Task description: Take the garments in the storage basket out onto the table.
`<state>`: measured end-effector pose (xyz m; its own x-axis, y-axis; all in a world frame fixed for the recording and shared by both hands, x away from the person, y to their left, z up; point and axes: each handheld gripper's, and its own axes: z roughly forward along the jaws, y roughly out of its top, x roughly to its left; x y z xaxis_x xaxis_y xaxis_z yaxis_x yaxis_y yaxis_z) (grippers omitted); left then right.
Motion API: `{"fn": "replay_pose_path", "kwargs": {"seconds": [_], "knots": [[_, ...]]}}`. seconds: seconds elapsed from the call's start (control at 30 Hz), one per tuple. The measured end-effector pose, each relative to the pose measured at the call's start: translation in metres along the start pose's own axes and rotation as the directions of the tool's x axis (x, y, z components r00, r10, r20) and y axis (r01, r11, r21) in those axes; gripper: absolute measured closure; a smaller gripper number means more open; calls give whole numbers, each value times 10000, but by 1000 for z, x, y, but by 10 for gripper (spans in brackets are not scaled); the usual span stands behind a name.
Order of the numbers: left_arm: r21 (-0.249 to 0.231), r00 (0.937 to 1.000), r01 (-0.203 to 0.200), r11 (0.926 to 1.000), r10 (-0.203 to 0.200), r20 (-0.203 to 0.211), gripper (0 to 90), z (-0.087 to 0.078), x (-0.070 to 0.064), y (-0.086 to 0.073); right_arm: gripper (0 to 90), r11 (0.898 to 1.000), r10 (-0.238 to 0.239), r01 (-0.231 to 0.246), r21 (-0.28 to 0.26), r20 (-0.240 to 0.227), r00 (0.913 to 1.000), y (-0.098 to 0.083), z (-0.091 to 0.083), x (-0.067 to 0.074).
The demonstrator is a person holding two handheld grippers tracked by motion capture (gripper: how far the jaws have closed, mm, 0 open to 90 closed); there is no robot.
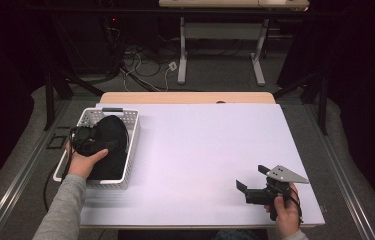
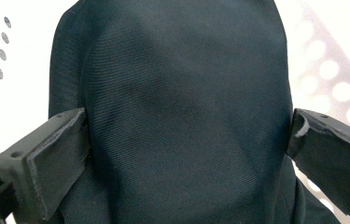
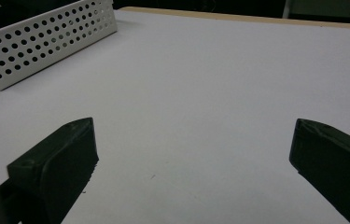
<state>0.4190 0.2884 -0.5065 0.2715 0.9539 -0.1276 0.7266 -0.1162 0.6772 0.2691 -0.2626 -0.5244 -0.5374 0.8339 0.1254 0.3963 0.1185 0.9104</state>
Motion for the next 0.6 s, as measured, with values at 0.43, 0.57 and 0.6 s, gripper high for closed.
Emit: {"fn": "replay_pose_path", "kwargs": {"seconds": [0.43, 0.57, 0.6], "knots": [[307, 9997, 254, 9992, -256, 52, 0, 4, 2, -1, 6, 10000, -36, 36, 19, -44, 10000, 0, 1, -1], [593, 9998, 195, 9980, -197, 29, 0, 5, 3, -2, 7, 10000, 2, -2, 15, -38, 10000, -1, 2, -1], [652, 9998, 199, 9977, -201, 30, 0, 6, 3, -2, 7, 10000, 18, -18, 36, -71, 10000, -1, 2, -2]]}}
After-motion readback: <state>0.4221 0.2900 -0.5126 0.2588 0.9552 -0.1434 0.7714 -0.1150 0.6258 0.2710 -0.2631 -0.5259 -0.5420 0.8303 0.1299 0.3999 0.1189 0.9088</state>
